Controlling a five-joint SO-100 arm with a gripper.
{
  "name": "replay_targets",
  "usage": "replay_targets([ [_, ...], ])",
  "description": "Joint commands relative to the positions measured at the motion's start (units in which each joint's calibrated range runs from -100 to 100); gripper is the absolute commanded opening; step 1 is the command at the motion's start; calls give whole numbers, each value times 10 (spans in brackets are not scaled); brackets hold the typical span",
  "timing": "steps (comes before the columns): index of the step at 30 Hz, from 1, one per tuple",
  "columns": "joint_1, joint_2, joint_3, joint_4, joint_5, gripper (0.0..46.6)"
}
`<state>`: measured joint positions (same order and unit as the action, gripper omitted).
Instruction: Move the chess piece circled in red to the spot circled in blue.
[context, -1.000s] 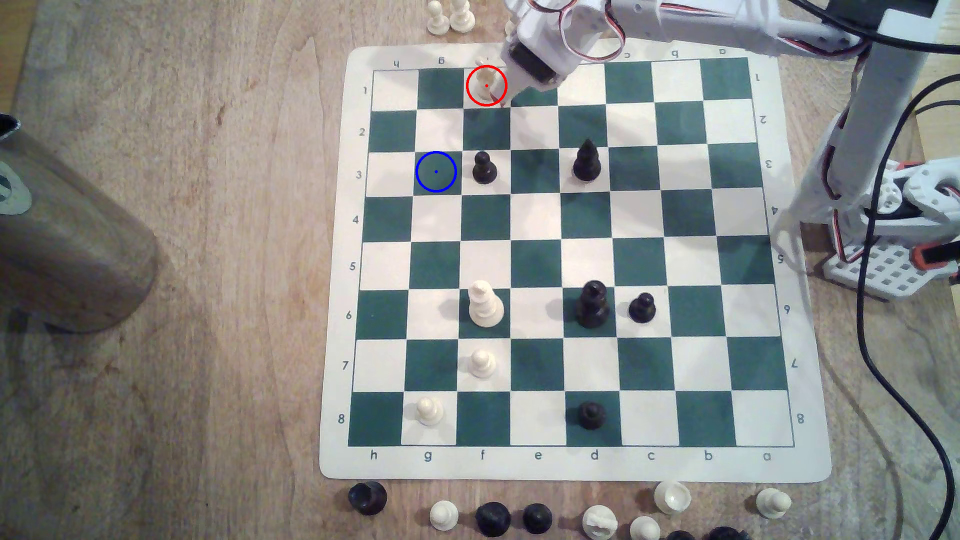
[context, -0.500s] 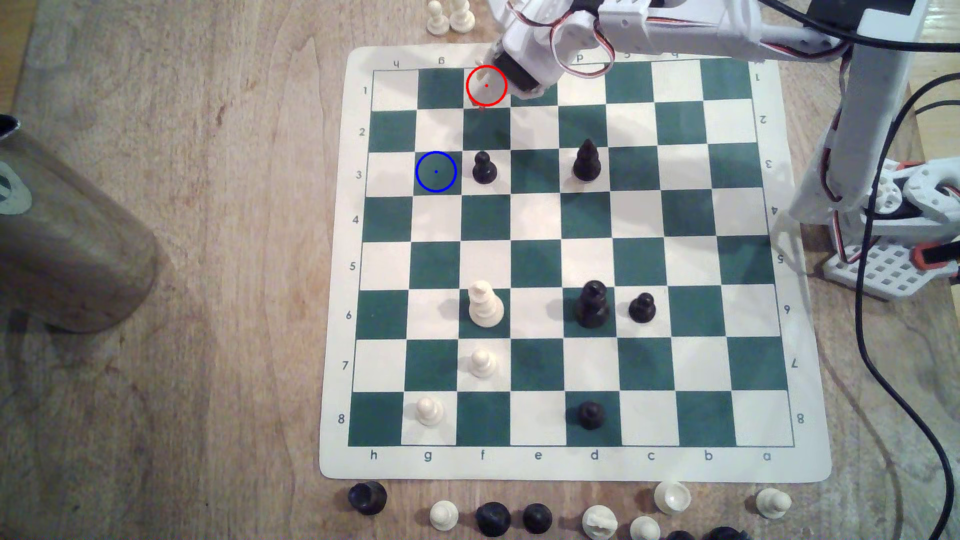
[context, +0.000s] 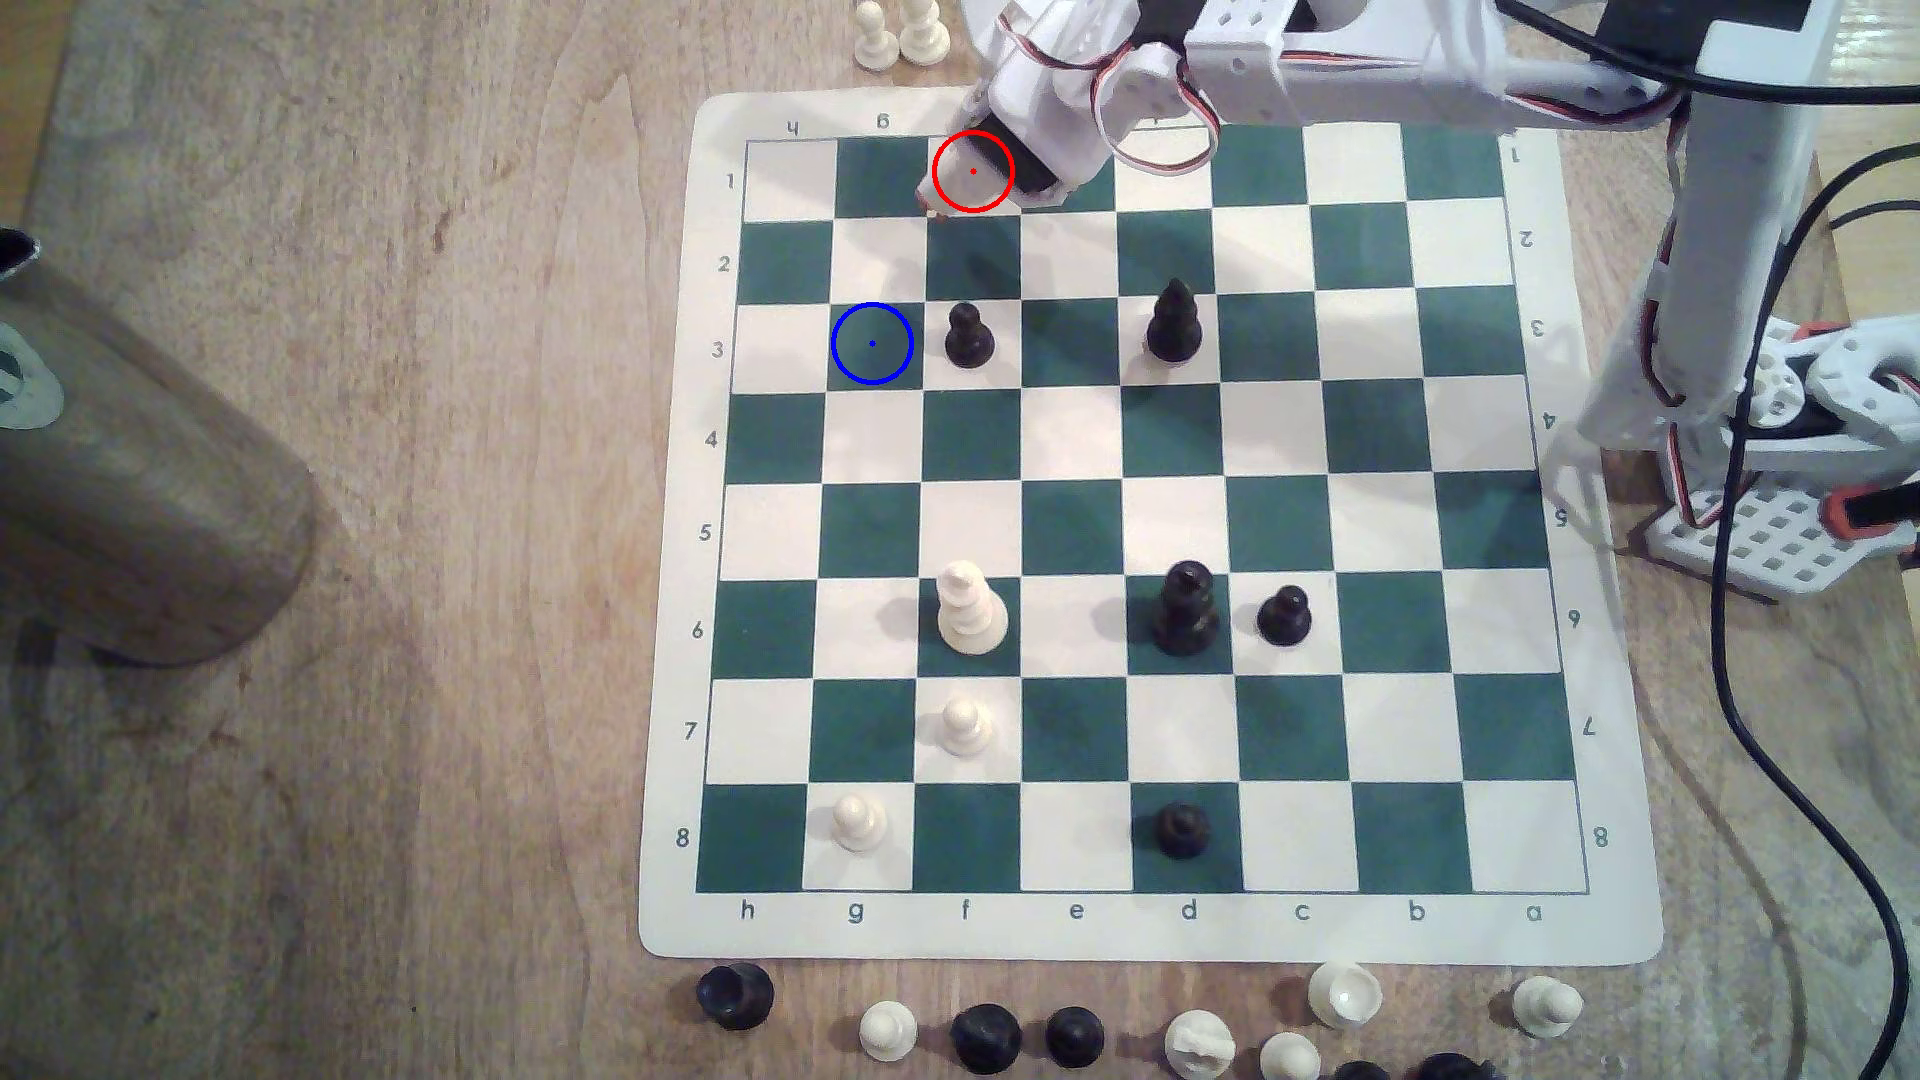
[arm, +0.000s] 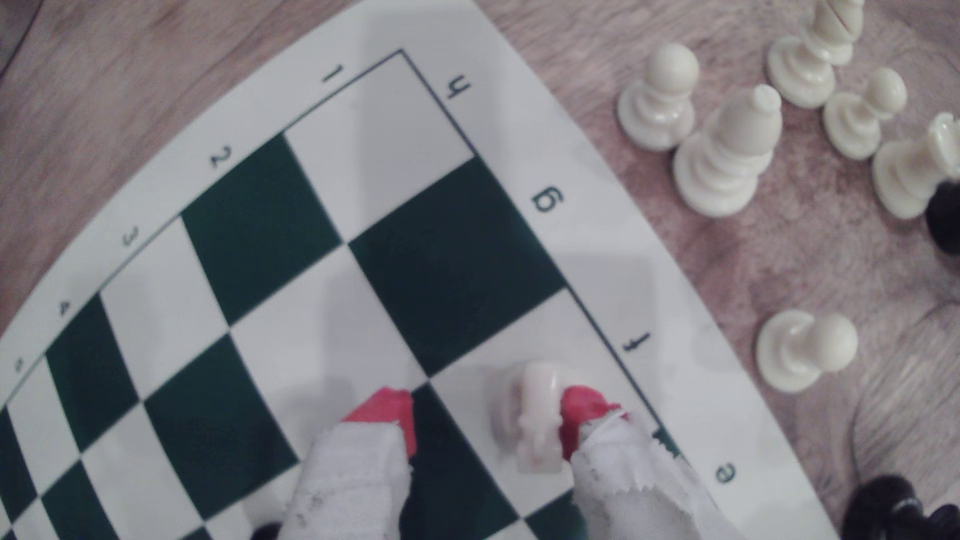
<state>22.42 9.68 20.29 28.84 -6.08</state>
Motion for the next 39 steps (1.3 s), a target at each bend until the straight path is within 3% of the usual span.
replay_targets([
  [1, 2, -16, -42, -15, 0, 128],
  [5, 2, -20, -30, -30, 0, 77],
  [6, 2, -20, -27, -30, 0, 34],
  [9, 3, -24, -24, -30, -2, 5],
  [18, 15, -61, -23, -14, 4, 5],
  [26, 12, -172, -20, 51, 13, 5],
  [39, -88, -233, -2, 62, -4, 5],
])
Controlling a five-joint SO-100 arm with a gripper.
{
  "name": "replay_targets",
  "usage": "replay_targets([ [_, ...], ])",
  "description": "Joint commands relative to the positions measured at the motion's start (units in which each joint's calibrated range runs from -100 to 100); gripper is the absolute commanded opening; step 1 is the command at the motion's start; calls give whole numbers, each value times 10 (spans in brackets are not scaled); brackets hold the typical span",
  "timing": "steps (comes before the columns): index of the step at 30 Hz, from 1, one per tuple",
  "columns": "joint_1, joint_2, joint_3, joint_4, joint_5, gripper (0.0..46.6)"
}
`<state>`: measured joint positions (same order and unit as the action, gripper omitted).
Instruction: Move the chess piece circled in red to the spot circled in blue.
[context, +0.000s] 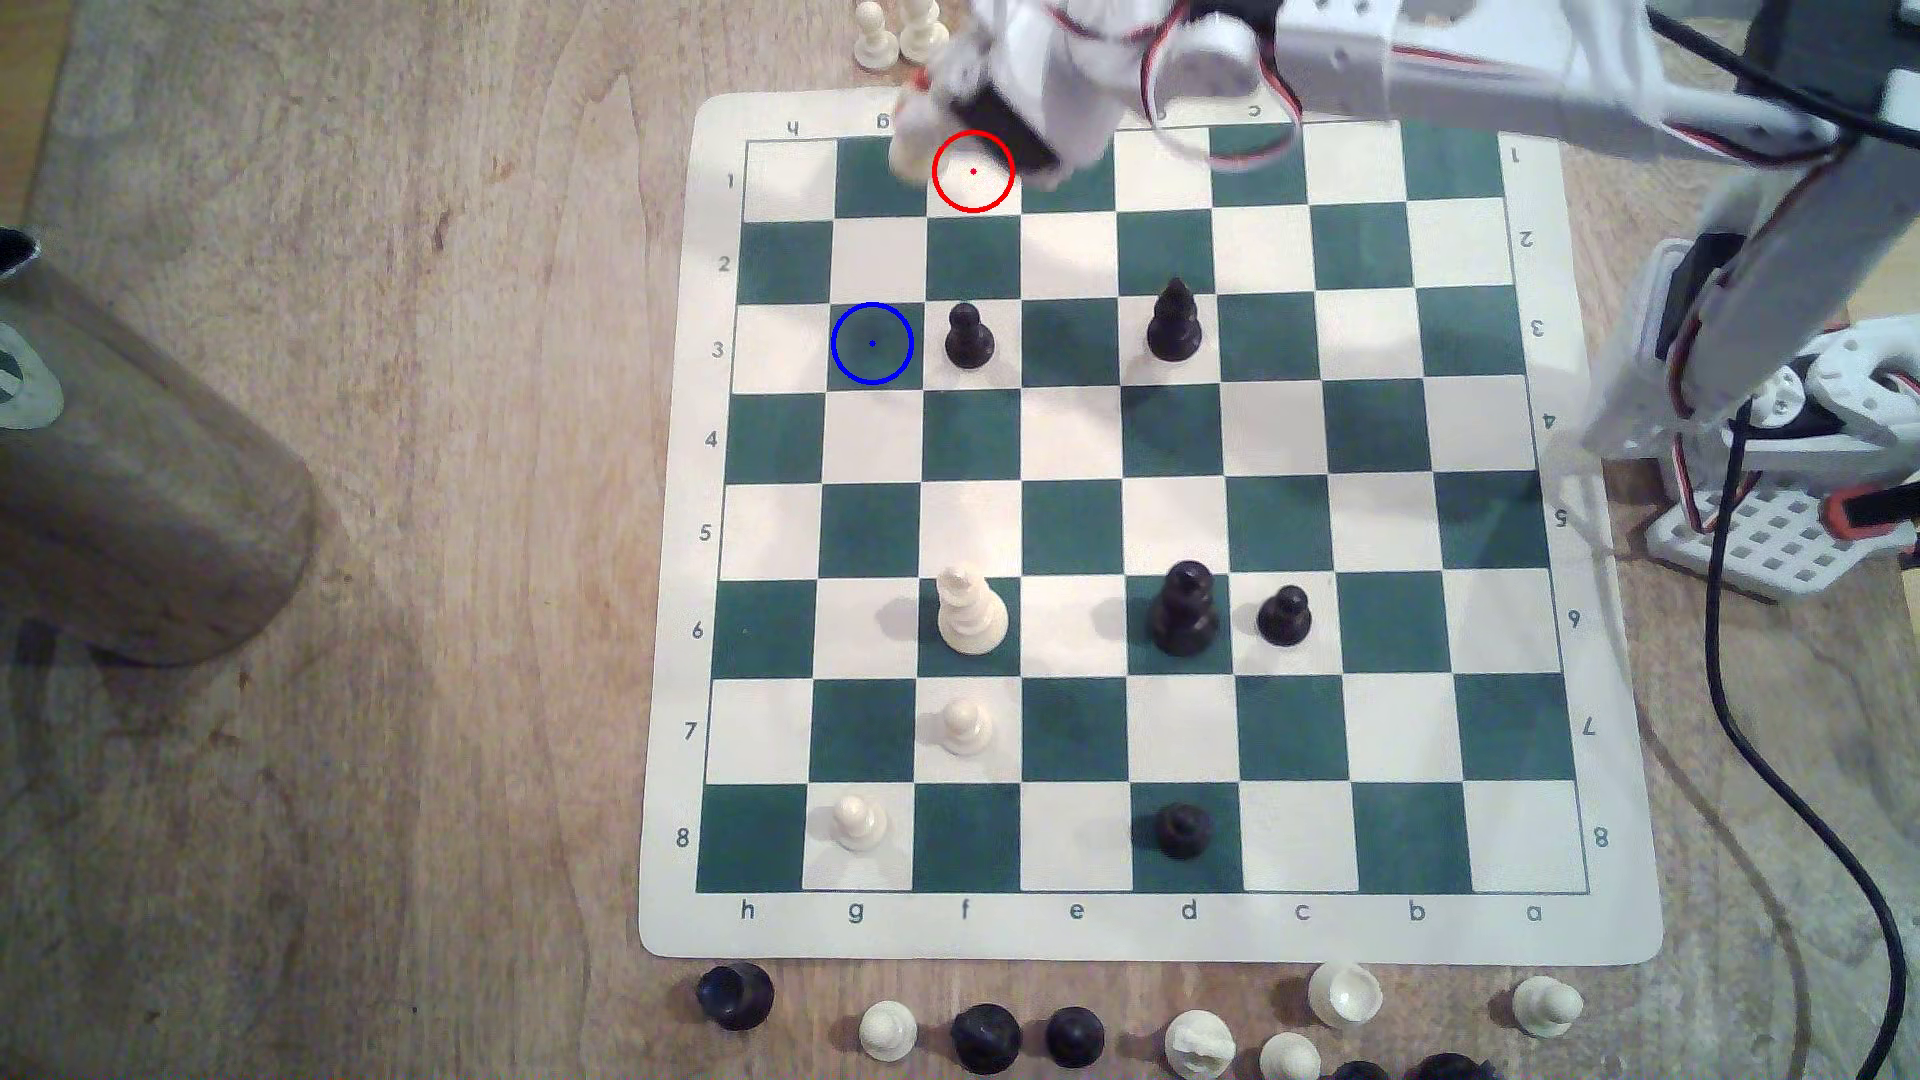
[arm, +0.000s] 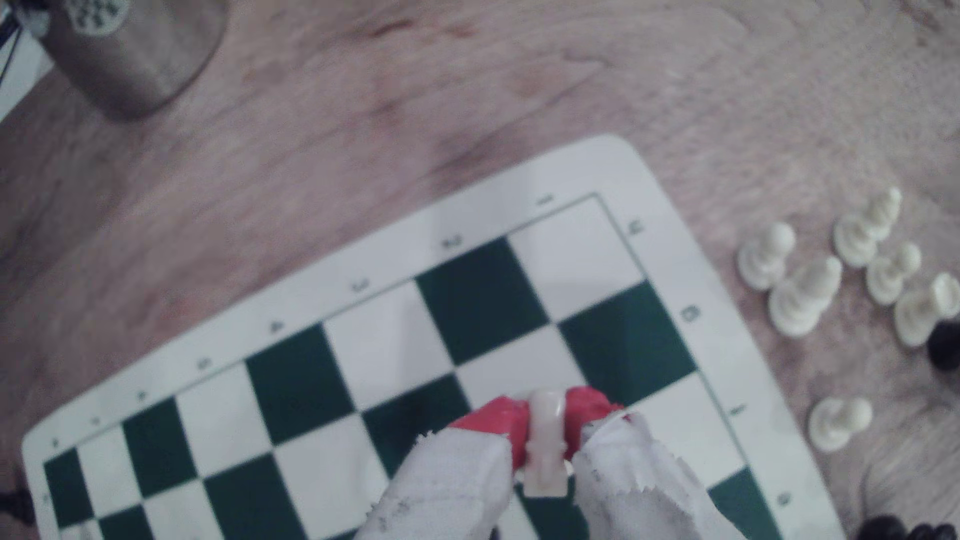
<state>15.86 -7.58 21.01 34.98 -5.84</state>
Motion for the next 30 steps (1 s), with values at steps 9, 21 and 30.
replay_targets([
  [9, -82, -7, 3, -35, -27, 5],
  [21, -74, 86, 7, -111, -27, 5],
  [30, -66, 134, 1, -142, -25, 5],
])
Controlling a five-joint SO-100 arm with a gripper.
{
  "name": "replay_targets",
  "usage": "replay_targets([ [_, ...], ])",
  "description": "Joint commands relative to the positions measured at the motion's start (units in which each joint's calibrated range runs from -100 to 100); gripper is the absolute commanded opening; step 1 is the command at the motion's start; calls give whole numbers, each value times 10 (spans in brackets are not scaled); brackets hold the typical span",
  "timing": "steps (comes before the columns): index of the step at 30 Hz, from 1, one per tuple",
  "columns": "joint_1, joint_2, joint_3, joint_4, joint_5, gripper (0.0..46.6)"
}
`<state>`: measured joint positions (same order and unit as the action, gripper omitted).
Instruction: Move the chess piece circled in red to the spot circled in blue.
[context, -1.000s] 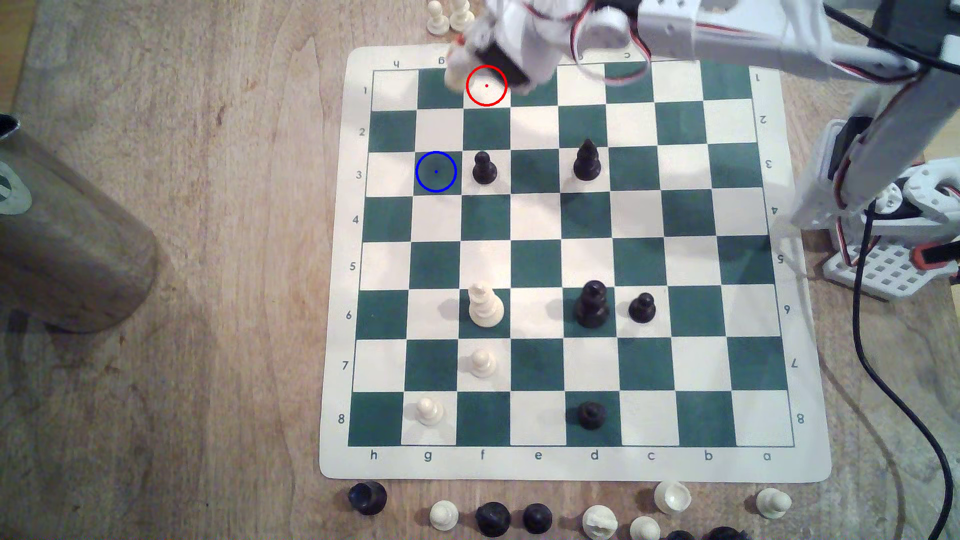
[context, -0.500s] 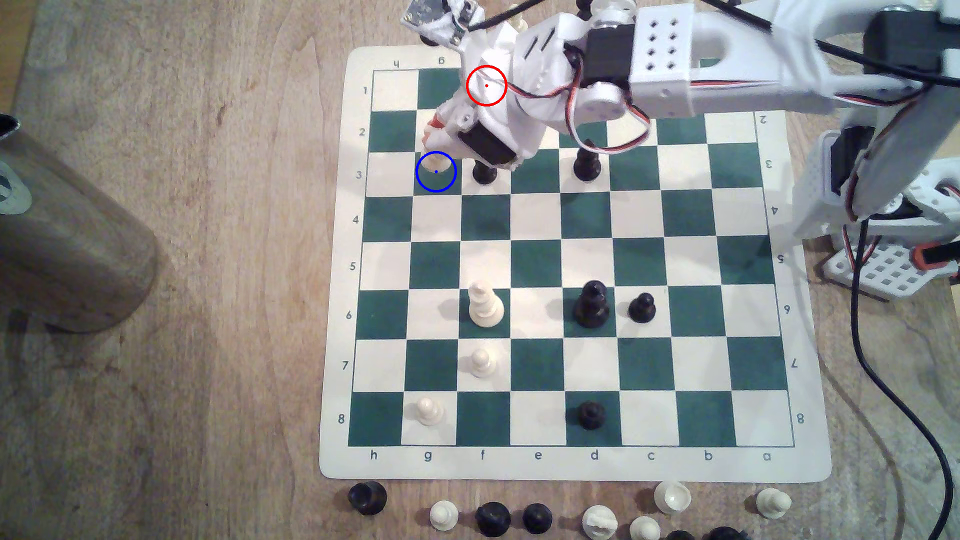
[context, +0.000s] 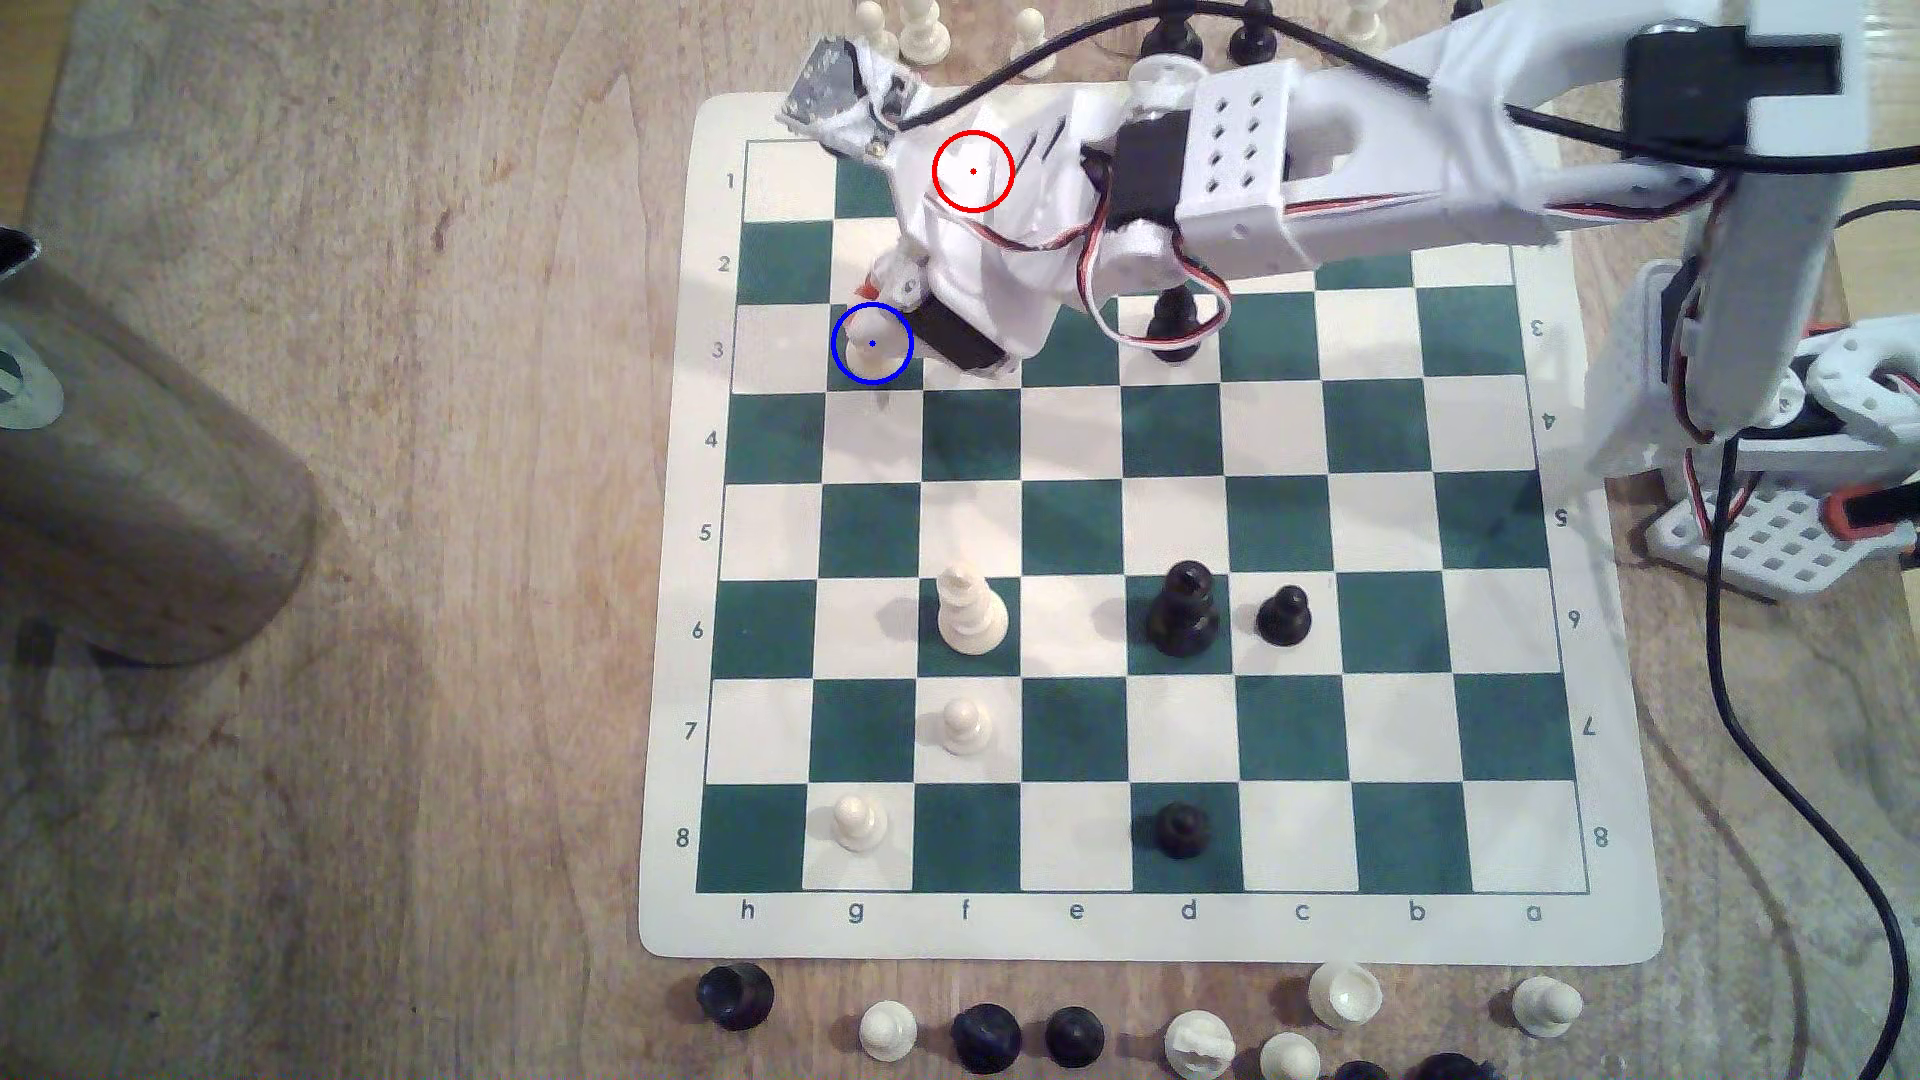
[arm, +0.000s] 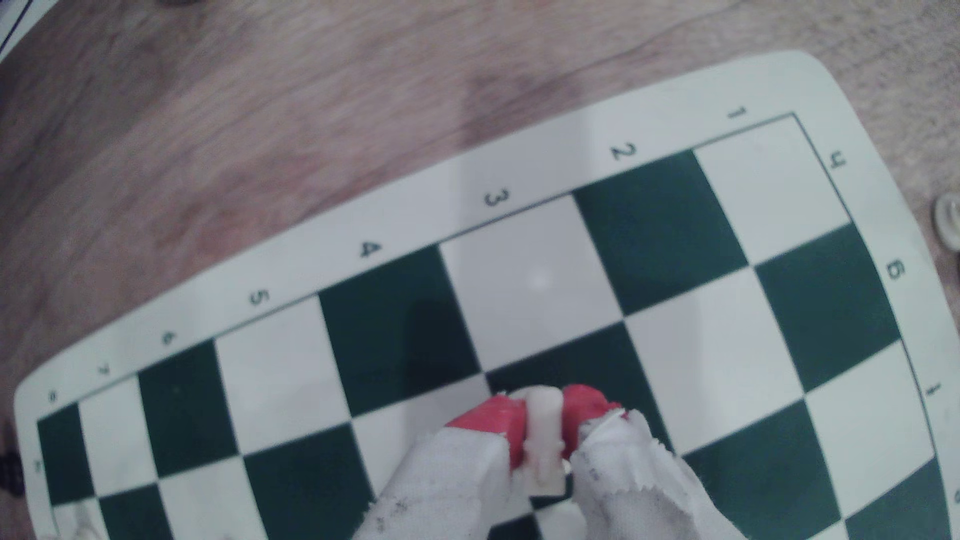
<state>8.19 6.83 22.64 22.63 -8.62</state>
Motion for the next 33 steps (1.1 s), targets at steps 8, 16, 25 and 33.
replay_targets([
  [8, 22, 4, -15, -33, 7, 6],
  [16, 17, 11, -16, -38, 7, 6],
  [25, 20, 15, -10, -53, 9, 7],
  [33, 20, 16, -2, -53, 12, 9],
])
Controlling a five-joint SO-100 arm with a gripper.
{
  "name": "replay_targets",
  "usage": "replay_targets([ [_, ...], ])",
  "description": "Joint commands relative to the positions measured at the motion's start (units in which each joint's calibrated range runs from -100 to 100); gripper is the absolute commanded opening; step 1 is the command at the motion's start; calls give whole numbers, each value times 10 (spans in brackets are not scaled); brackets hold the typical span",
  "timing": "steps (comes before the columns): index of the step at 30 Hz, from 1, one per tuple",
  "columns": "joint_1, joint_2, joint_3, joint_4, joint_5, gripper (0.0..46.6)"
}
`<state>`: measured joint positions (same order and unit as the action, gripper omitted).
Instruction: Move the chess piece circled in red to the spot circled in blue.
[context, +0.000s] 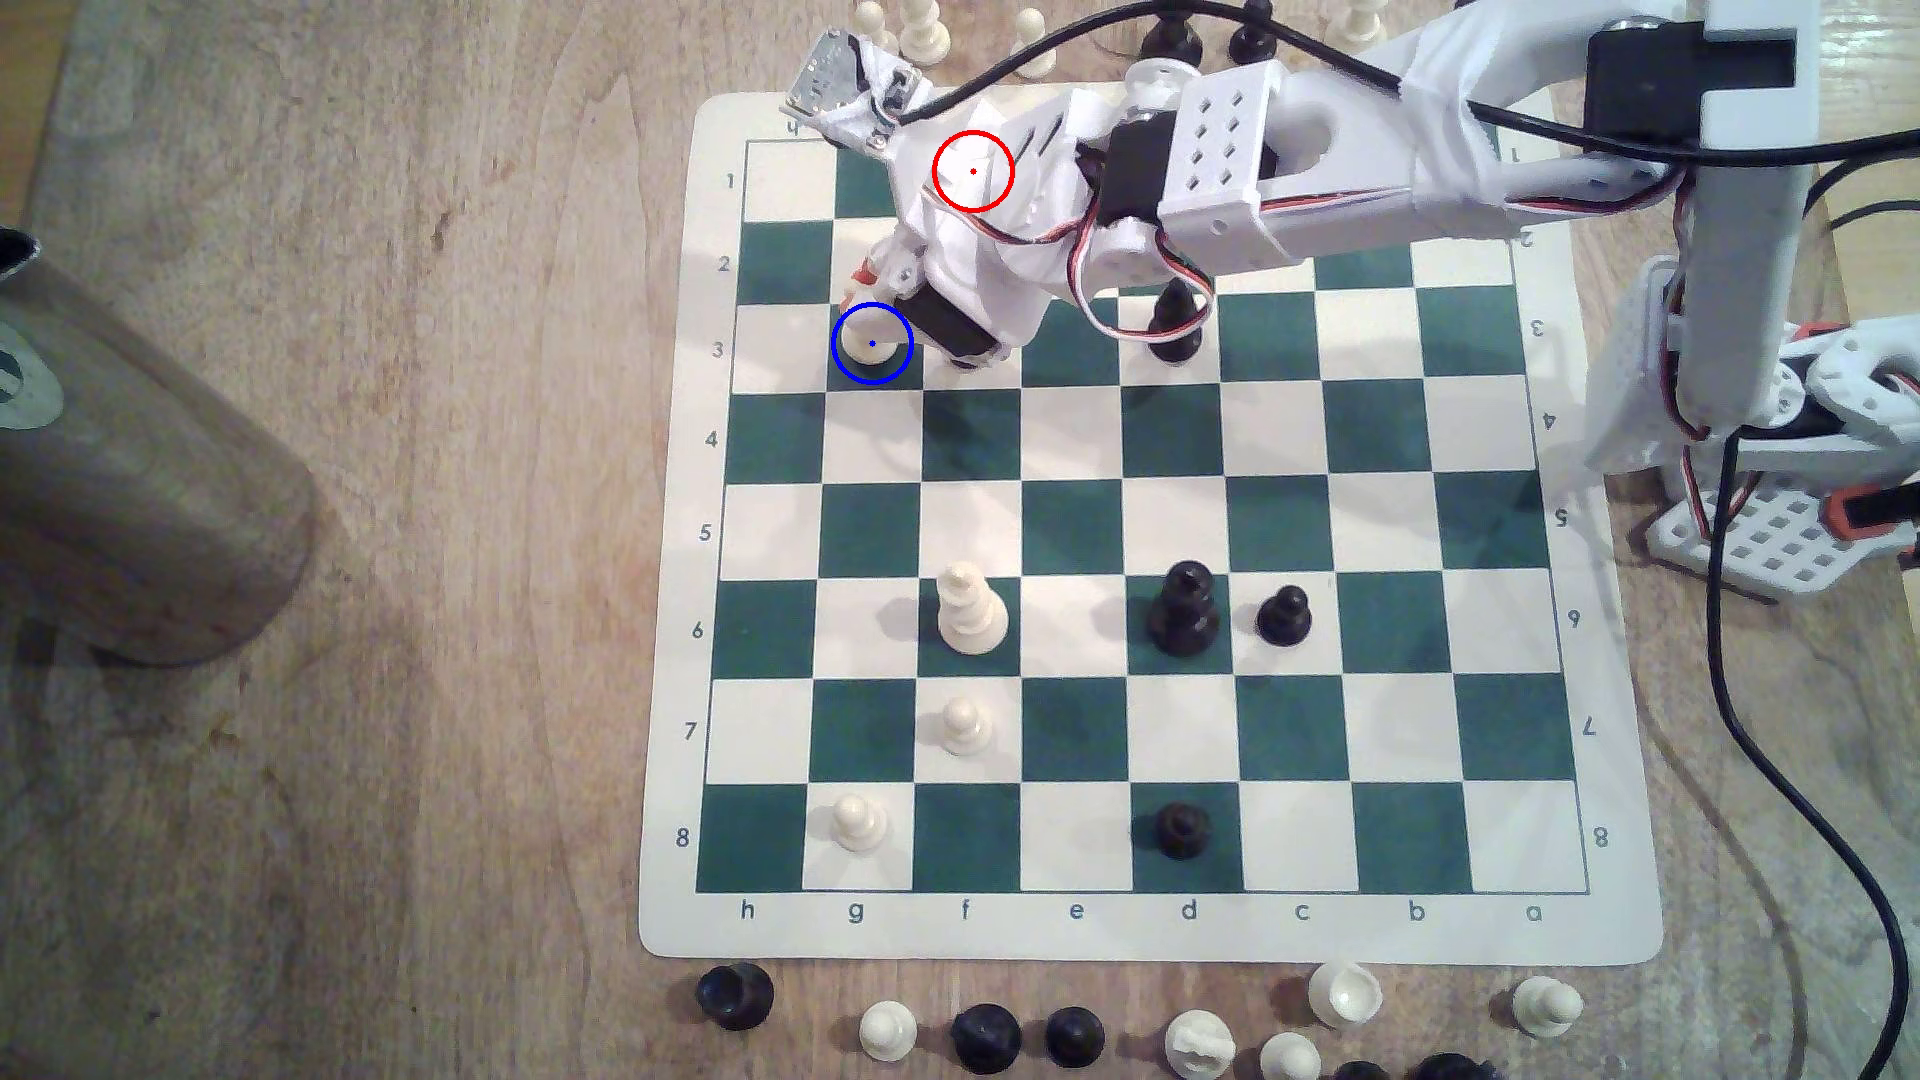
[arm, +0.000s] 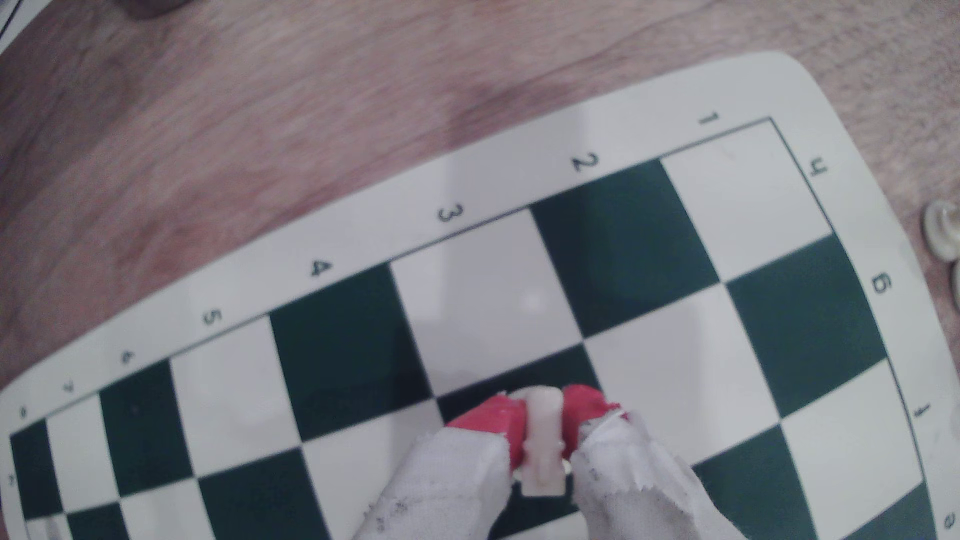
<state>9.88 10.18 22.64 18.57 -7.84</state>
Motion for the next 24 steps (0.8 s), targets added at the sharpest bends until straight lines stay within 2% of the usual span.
replay_targets([
  [1, 3, -17, -2, -12, 6, 9],
  [2, 4, -16, -1, -12, 6, 12],
  [4, 5, -14, 1, -9, 6, 50],
  [8, 6, -12, 3, -9, 6, 94],
  [9, 6, -12, 3, -9, 6, 118],
  [10, 7, -12, 3, -9, 5, 178],
  [11, 9, -14, 3, -7, 4, 212],
  [13, 11, -19, 4, 1, 4, 227],
  [14, 14, -28, 7, 9, 3, 253],
  [18, 19, -64, 27, 31, 11, 303],
  [21, 20, -100, 56, 31, 21, 322],
  [24, 22, -156, 77, 35, 20, 333],
])
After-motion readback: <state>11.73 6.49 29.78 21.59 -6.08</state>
